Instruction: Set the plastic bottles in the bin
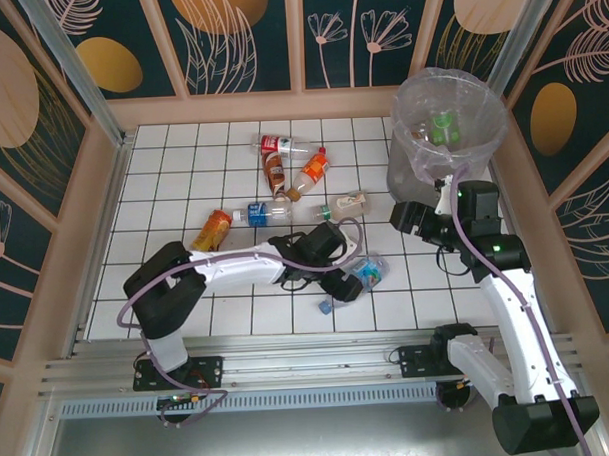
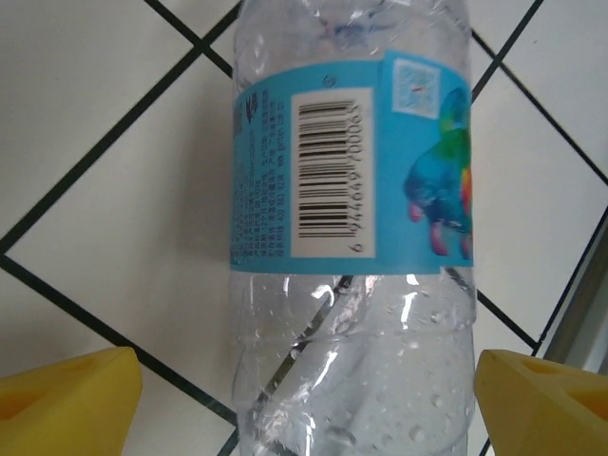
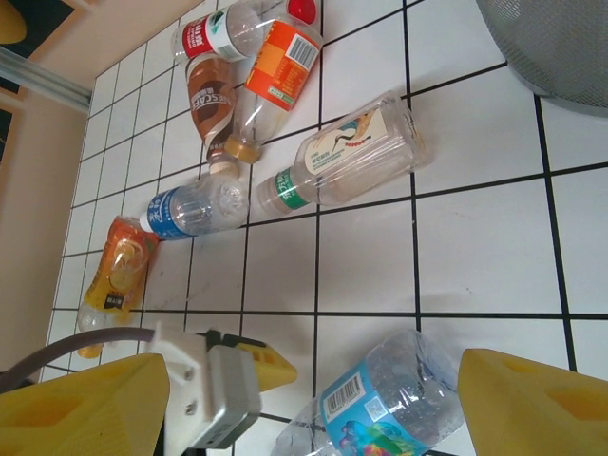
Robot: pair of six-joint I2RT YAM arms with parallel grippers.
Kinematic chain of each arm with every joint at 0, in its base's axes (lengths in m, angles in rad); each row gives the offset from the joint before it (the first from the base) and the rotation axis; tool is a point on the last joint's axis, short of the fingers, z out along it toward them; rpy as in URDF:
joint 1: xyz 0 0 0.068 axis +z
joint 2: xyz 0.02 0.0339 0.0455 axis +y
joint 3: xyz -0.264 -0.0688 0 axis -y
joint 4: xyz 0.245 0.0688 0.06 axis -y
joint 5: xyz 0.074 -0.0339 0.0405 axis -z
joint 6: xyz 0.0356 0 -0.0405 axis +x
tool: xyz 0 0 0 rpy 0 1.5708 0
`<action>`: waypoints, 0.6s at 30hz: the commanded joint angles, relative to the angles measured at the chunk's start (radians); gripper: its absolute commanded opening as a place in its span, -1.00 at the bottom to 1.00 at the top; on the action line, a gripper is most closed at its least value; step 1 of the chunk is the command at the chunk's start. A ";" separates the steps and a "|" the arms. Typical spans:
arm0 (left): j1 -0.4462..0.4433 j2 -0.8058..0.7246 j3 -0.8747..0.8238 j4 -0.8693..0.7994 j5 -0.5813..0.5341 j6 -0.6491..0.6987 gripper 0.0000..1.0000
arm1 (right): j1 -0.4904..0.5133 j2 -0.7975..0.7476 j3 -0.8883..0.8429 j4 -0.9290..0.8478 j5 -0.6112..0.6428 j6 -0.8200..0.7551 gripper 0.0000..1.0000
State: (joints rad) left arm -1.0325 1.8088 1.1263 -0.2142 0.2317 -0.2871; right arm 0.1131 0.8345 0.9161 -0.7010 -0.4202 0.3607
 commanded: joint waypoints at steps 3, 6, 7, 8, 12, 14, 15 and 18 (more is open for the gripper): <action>-0.008 0.031 0.052 -0.028 0.069 -0.007 0.82 | 0.008 -0.015 0.017 -0.011 0.019 -0.022 0.61; -0.014 0.059 0.071 -0.041 0.077 -0.005 0.82 | 0.007 -0.018 0.010 0.000 0.024 -0.019 0.61; -0.017 0.068 0.077 -0.047 0.074 -0.003 0.81 | 0.007 -0.017 0.009 0.002 0.026 -0.019 0.61; -0.018 0.078 0.081 -0.052 0.073 0.000 0.80 | 0.007 -0.017 0.008 0.004 0.026 -0.019 0.61; -0.020 0.104 0.095 -0.070 0.064 0.002 0.74 | 0.007 -0.018 0.007 0.006 0.038 -0.018 0.61; -0.020 0.110 0.099 -0.075 0.064 0.001 0.73 | 0.007 -0.018 0.008 0.010 0.044 -0.016 0.61; -0.020 0.113 0.101 -0.078 0.064 0.000 0.73 | 0.007 -0.018 0.006 0.013 0.046 -0.013 0.61; -0.021 0.119 0.101 -0.082 0.054 0.000 0.77 | 0.007 -0.018 -0.003 0.031 0.042 0.003 0.61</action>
State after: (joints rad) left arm -1.0477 1.9144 1.2041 -0.2661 0.2829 -0.2863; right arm 0.1131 0.8310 0.9161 -0.6971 -0.3904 0.3542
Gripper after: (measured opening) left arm 0.880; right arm 0.804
